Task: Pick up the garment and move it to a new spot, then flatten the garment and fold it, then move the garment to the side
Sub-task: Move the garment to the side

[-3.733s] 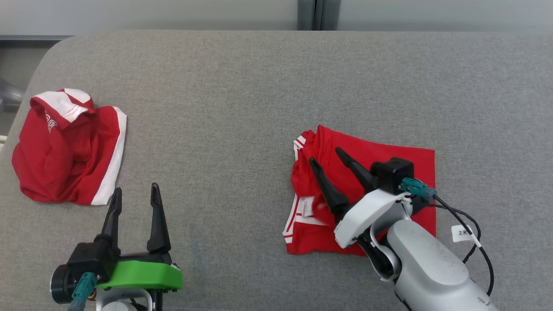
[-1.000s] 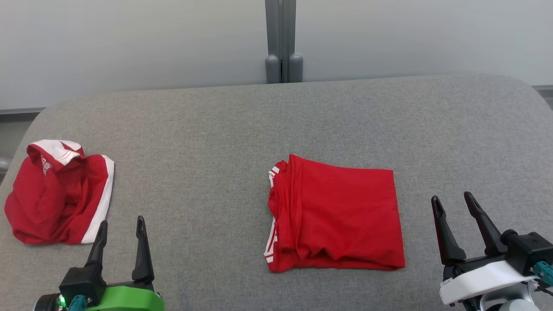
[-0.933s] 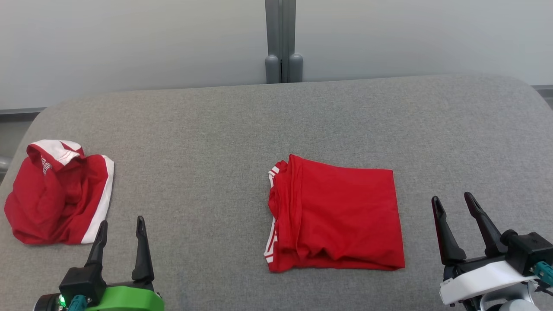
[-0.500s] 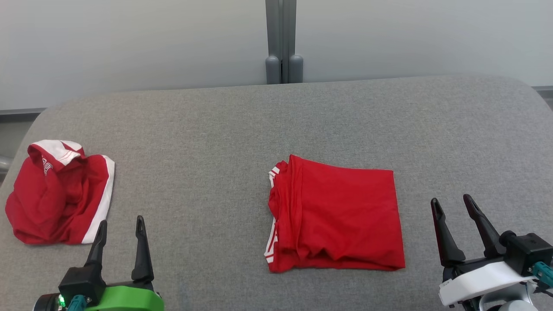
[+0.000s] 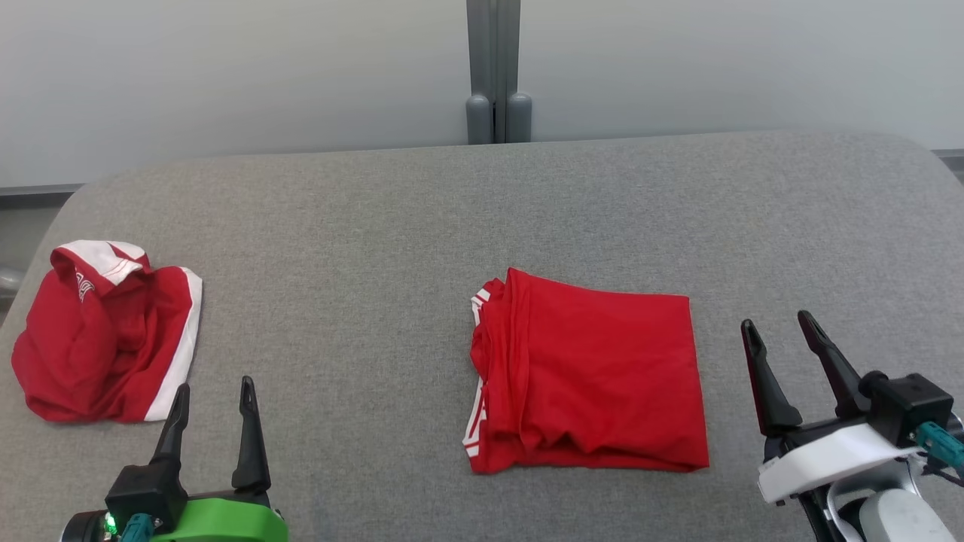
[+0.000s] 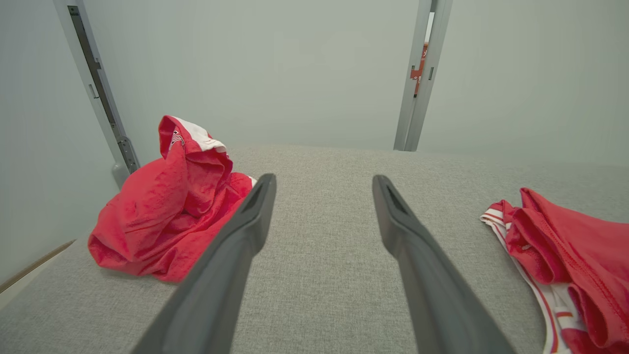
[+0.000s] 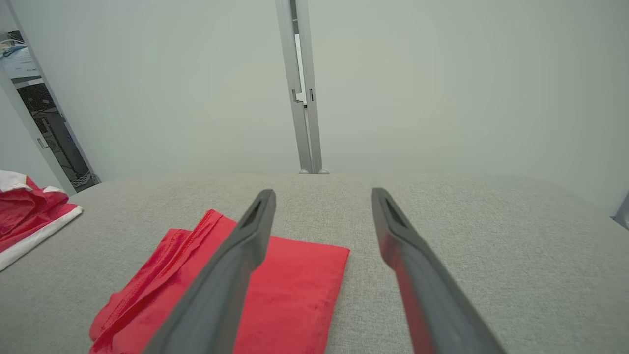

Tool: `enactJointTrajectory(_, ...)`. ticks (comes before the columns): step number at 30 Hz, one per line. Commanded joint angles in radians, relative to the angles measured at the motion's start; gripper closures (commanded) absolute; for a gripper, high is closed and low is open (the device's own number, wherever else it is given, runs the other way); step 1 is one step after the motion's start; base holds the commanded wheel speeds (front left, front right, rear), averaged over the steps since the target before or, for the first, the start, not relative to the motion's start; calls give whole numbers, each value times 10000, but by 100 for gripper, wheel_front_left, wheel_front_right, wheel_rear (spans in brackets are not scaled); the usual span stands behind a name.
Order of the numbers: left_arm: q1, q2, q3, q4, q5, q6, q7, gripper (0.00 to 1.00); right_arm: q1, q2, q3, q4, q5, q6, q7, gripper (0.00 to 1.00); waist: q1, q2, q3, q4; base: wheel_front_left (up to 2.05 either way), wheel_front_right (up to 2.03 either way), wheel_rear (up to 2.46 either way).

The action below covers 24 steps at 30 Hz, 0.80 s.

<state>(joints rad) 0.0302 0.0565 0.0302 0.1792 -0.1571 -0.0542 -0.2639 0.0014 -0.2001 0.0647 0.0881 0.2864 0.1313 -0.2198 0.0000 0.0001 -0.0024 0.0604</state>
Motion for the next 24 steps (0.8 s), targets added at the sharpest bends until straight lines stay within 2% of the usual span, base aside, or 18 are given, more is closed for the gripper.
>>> enactJointTrajectory(1, -12, 56, -9, 10, 66, 3, -3, 0, -318, -102, 107, 70, -68, -12, 81, 0, 0, -1, 55, 23, 0, 0, 0)
enactJointTrajectory(8, -264, 27, -134, -6, 74, 20, -3, 0, -1735, -551, 650, 617, -47, -12, 510, 0, 0, -1, 380, 180, 0, 0, 0)
enactJointTrajectory(13, -398, 4, -240, -19, 71, 75, -3, 0, -2706, -710, 909, 1574, 24, -12, 908, 0, 0, -1, 661, 335, 0, 0, 0)
enactJointTrajectory(24, -658, -35, -476, -86, -49, 211, -3, 0, -3064, -343, 951, 3838, 449, -12, 1017, 0, 0, -1, 1197, 484, 0, 0, 0)
